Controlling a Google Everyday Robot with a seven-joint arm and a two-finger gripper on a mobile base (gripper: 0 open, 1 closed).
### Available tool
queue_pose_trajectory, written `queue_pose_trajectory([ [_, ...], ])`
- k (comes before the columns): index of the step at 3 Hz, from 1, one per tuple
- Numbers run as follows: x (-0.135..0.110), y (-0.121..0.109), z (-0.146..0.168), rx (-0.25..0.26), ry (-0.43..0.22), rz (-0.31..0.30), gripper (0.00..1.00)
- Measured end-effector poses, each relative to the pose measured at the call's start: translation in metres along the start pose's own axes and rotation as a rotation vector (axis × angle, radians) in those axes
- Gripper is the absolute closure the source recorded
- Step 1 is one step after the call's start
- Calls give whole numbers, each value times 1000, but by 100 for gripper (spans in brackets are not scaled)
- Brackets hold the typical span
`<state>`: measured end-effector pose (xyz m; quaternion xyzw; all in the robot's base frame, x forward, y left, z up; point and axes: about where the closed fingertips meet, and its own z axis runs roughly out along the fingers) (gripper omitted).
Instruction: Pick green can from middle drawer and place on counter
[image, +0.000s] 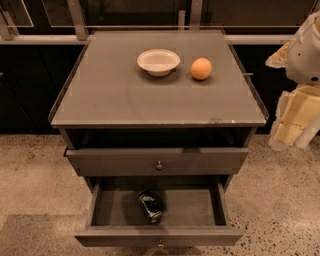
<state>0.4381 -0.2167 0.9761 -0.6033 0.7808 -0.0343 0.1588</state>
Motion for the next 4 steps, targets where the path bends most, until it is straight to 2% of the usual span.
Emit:
queue_pose_trajectory([
  [2,4,7,5,14,-22,17,0],
  [3,7,36,21,26,-93,132,0],
  [4,18,72,83,-14,-168,323,0],
])
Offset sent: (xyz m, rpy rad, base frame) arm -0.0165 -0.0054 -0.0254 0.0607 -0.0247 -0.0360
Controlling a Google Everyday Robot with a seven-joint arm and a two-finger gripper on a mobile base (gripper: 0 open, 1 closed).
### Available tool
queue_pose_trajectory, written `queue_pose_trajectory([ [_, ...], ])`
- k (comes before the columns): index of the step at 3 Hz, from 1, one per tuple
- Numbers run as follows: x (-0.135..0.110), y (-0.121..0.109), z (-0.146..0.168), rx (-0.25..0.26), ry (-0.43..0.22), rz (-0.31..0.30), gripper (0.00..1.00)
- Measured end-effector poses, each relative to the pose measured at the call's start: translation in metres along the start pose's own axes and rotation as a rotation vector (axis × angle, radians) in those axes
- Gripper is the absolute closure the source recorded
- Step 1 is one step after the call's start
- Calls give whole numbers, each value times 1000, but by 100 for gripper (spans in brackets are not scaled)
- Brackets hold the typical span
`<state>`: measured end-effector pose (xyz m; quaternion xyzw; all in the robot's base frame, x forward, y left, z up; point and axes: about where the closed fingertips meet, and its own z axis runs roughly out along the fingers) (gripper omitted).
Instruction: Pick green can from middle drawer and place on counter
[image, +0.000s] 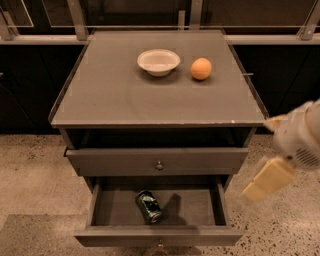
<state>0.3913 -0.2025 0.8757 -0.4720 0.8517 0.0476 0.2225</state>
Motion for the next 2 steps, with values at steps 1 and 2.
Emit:
queue_pose_trajectory([
  [1,27,23,94,-87,1,126,0],
  [2,58,39,185,-148,43,205,0],
])
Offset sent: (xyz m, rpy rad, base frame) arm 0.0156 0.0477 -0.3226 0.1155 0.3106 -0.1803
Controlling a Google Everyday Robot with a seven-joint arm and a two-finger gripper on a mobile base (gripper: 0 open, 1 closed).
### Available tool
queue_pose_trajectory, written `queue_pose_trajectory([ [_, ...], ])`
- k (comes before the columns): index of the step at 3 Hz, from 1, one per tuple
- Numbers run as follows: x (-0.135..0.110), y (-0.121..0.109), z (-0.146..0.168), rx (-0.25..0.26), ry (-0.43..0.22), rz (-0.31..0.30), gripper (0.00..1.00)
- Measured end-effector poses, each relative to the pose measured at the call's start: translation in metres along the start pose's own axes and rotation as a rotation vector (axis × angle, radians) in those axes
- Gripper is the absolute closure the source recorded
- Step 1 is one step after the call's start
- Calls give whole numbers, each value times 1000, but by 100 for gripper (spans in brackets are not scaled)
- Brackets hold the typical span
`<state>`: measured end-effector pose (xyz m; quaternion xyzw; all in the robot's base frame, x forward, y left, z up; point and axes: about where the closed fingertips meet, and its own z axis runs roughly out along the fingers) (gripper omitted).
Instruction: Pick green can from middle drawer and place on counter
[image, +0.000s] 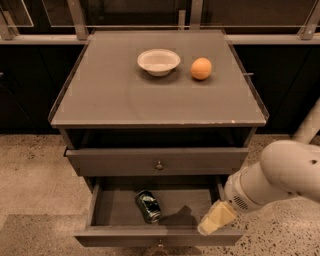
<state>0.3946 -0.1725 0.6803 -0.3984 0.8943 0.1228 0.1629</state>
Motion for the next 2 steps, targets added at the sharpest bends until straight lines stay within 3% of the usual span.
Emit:
queue_pose_trajectory([
  [2,7,-3,21,-15,-38,58,0],
])
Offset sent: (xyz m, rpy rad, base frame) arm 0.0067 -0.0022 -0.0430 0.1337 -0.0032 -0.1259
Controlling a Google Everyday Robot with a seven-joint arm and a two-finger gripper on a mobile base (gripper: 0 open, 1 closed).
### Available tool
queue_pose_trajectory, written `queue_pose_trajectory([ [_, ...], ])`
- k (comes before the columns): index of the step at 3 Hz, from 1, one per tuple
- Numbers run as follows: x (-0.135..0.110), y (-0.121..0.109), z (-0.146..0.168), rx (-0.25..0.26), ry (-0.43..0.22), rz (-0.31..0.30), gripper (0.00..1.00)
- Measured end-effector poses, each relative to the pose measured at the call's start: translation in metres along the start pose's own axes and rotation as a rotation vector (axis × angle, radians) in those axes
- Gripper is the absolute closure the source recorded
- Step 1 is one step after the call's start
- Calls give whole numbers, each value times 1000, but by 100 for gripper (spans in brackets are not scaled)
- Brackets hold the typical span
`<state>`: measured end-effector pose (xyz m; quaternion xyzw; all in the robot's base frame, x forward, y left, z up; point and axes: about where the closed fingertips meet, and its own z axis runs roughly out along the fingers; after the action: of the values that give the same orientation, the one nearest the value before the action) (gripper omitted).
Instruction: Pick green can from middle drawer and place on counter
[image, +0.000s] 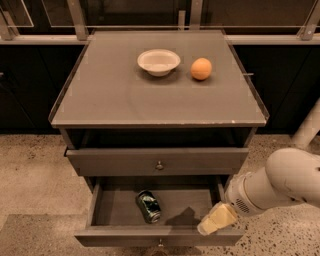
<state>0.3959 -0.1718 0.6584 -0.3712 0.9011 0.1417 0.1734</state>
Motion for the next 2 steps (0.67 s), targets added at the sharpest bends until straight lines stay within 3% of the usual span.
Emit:
queue_pose_trajectory([
  [1,-5,-5,46,-36,-58,56,0],
  [2,-43,-13,123,-61,-135,83,0],
])
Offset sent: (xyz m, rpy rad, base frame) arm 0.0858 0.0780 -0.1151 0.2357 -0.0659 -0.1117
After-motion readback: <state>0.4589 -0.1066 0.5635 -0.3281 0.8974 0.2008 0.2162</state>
